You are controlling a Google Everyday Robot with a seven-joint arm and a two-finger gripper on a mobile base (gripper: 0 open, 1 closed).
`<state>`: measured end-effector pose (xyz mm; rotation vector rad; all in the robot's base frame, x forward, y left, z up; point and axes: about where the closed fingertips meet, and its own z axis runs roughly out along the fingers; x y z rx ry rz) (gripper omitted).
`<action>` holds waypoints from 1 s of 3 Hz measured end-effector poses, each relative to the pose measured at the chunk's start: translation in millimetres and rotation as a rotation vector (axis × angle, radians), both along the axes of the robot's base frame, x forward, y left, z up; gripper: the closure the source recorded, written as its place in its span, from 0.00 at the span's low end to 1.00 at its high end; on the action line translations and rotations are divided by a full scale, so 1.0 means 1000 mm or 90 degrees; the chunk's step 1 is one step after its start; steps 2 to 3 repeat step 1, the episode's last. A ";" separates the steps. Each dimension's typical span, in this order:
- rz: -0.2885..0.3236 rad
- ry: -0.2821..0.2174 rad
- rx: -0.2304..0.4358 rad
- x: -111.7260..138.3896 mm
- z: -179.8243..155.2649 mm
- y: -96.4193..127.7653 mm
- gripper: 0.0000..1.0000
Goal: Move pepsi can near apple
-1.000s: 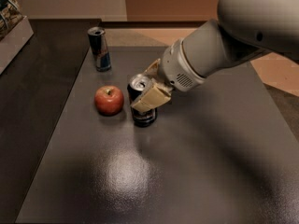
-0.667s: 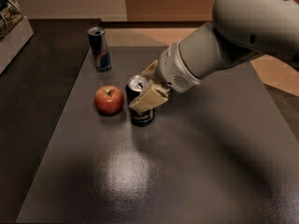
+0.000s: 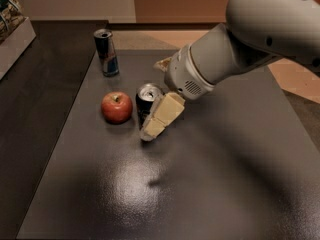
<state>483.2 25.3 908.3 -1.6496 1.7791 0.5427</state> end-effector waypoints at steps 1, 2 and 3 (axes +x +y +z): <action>0.000 0.000 0.000 0.000 0.000 0.000 0.00; 0.000 0.000 0.000 0.000 0.000 0.000 0.00; 0.000 0.000 0.000 0.000 0.000 0.000 0.00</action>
Offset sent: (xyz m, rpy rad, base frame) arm 0.0000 0.0000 0.0000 0.0000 0.0000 0.0000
